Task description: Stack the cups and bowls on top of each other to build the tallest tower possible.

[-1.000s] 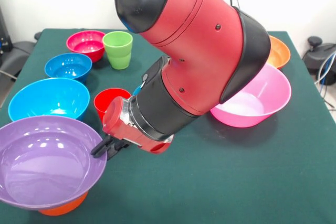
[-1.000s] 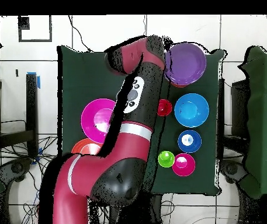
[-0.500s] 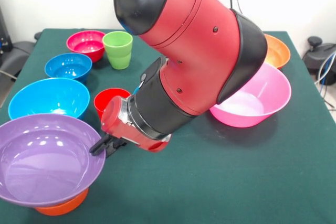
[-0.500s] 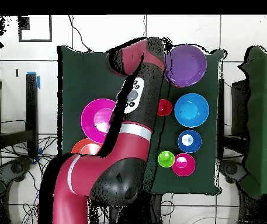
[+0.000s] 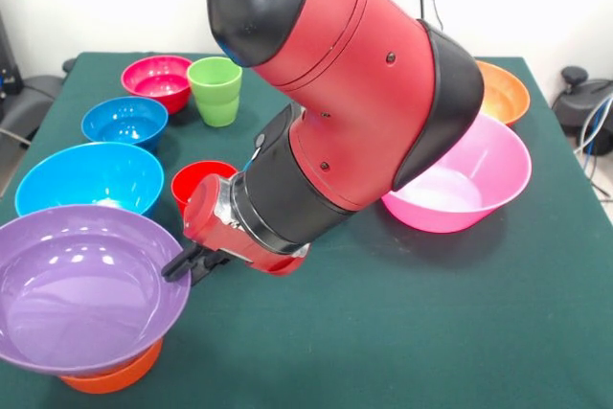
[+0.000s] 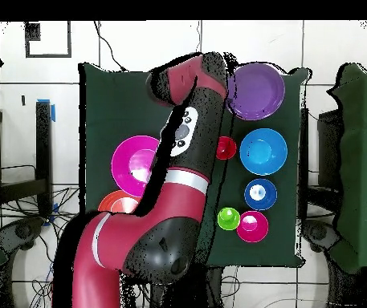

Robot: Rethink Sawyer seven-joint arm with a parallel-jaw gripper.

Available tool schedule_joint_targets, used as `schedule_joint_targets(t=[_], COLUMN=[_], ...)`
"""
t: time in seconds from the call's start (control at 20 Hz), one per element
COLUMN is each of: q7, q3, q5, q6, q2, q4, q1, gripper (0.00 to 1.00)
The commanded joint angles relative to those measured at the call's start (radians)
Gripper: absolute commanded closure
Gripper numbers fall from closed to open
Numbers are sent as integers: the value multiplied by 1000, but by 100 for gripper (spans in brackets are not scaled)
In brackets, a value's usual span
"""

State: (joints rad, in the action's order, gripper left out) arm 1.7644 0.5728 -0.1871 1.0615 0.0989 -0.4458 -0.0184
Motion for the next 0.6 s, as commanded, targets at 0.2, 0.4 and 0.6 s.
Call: schedule_joint_targets(t=[0.2,0.4,0.6], q7=[-99,-117,-143], q3=[-69,-85,-101], q5=[-55,-41,-24], q6=[-80,-87,-79], q2=[9,18,40], q4=[-57,-36,10], q1=[8,-4,-23], gripper=[100,100,100])
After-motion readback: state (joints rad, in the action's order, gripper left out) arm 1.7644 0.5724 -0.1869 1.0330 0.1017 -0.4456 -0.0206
